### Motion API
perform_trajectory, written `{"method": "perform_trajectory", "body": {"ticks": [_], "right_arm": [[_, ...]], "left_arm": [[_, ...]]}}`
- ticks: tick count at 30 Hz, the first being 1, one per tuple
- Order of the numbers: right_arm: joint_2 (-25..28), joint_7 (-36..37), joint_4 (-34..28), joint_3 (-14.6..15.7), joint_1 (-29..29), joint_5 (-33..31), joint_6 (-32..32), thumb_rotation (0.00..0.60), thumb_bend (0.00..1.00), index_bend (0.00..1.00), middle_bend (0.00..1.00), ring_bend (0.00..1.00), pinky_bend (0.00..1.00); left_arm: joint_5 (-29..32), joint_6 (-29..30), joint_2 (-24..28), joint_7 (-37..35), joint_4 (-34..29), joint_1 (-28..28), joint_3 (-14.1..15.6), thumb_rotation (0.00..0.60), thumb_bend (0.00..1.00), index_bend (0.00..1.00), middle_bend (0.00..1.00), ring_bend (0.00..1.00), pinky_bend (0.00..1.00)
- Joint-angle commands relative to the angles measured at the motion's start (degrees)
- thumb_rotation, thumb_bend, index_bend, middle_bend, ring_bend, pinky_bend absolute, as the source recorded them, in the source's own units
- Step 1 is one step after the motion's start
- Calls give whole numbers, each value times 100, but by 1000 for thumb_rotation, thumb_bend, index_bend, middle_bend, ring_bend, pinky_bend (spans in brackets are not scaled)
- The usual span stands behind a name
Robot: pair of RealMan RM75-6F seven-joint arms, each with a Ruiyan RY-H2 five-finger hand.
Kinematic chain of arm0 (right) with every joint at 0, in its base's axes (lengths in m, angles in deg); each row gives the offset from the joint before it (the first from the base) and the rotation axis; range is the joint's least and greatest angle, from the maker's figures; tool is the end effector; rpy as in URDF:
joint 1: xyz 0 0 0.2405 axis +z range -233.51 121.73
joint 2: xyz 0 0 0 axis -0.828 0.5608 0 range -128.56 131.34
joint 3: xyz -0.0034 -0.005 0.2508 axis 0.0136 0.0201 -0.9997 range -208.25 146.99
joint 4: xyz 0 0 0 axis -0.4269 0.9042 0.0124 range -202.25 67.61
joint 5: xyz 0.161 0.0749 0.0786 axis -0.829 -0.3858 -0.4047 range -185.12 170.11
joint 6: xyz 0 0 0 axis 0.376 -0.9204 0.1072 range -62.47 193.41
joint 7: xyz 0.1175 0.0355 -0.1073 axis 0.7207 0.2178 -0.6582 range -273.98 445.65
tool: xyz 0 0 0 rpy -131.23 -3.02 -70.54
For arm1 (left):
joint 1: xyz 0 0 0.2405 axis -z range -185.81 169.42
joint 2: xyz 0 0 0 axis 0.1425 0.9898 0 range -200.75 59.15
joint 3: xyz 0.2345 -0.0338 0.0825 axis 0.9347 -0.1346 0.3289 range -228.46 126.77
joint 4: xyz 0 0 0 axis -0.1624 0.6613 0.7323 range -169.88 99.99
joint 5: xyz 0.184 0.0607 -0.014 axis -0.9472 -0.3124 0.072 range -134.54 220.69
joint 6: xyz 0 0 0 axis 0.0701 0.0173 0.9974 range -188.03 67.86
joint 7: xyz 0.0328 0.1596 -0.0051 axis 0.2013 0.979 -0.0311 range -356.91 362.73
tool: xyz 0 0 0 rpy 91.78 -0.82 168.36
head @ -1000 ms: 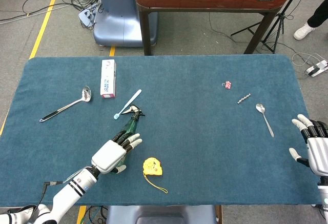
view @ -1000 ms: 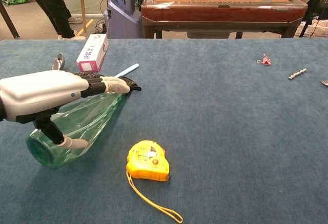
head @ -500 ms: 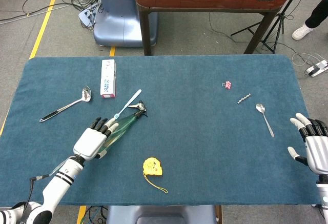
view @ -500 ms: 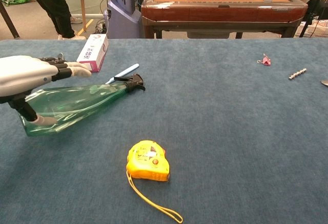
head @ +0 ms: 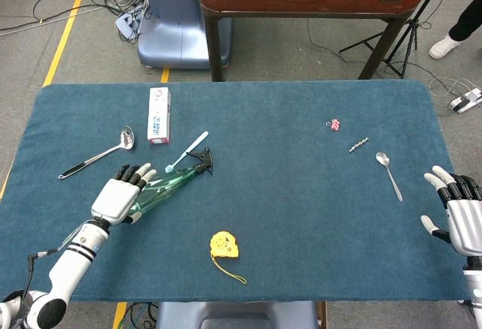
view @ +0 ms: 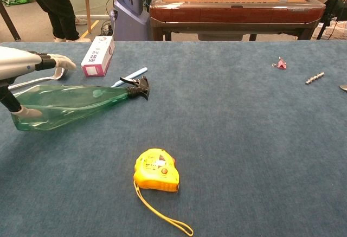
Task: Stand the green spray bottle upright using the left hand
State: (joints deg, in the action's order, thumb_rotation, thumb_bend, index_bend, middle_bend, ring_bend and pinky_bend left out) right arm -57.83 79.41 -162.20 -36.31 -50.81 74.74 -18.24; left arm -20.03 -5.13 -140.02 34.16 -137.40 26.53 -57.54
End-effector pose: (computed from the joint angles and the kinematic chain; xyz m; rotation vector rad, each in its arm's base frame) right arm -0.3018 -0.2085 0.2023 1.3657 -0.7937 0.7867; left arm -0.1847 0.3135 0.0683 -1.9130 -0.8212 -0.6639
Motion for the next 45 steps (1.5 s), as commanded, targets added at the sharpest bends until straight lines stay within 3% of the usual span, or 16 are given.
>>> {"method": "perform_trajectory", "body": {"ticks": [1,7,11,18,24,33,45], "right_arm": [[16,-16,-29,1,3,16,-10,600,182,196,140,123,142],[47,-90,-118,23,4,65,-22,600,182,196,140,123,142],[78,-110,-165,39,-27,84,-69,600,181,196,140,123,142],[115,-144,-218,51,-48,91,-94,600,182,196,140,123,142],[118,-150,-228,51,-33,90,-69,600,182,196,140,123,142],[144,-165,-251,56,-53,68,-82,600,183,196,140,123,142],[177,-159,-269,69,-107,29,-120,600,181,196,140,123,142]], "left_arm": [[132,-380,303,-346,-377,229,-151,600,255,0,7,0,21],[556,-637,132,-309,-350,686,-327,600,255,17,8,0,21],[1116,-498,-216,273,-50,1045,-318,600,255,50,10,0,21],[2773,-285,-776,1251,386,1767,-277,600,255,96,53,0,21],[3819,-197,-1106,1627,755,2255,-284,597,255,148,118,8,21],[4770,-5,-1551,2019,1306,2744,-310,375,255,180,156,17,21],[5776,21,-1891,2745,1791,3250,-69,347,255,201,178,25,21]]}}
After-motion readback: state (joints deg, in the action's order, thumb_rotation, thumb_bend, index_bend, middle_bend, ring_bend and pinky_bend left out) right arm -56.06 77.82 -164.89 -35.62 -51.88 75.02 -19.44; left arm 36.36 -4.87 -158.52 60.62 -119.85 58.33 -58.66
